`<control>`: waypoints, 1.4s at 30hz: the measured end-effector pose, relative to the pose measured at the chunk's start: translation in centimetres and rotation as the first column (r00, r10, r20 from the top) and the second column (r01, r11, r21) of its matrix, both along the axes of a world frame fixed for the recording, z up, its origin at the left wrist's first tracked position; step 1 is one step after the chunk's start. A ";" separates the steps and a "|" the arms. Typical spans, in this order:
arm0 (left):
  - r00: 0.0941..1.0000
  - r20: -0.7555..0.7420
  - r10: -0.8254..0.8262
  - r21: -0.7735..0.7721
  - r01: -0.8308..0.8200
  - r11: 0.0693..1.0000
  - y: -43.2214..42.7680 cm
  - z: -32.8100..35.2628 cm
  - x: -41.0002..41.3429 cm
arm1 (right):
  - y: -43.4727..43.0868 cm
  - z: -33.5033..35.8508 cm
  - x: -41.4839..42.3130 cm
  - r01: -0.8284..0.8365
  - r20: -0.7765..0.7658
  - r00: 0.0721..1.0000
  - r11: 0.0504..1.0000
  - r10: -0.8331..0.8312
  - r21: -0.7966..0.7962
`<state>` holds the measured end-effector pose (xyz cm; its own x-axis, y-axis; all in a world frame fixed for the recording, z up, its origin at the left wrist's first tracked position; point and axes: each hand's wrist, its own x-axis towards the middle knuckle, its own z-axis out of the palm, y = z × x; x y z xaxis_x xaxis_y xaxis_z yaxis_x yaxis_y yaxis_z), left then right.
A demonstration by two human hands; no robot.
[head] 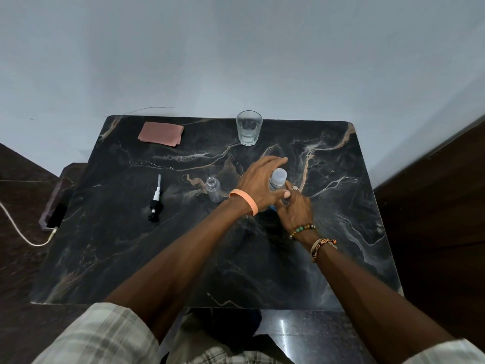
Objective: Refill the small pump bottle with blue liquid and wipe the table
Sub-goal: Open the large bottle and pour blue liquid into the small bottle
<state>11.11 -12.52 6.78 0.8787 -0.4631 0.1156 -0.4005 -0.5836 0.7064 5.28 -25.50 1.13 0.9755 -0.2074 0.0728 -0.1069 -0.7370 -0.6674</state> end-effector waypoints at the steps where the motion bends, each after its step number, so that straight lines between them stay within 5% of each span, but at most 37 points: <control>1: 1.000 -0.009 -0.020 -0.007 0.020 1.000 0.0 0.0 0.0 | -0.1 0.0 0.1 0.002 -0.007 1.000 1.000 -0.002 -0.005; 42: 1.000 -0.019 -0.002 -0.043 0.001 0.999 -0.3 0.1 0.4 | -0.2 -0.1 0.3 0.033 -0.062 0.998 0.999 -0.032 0.007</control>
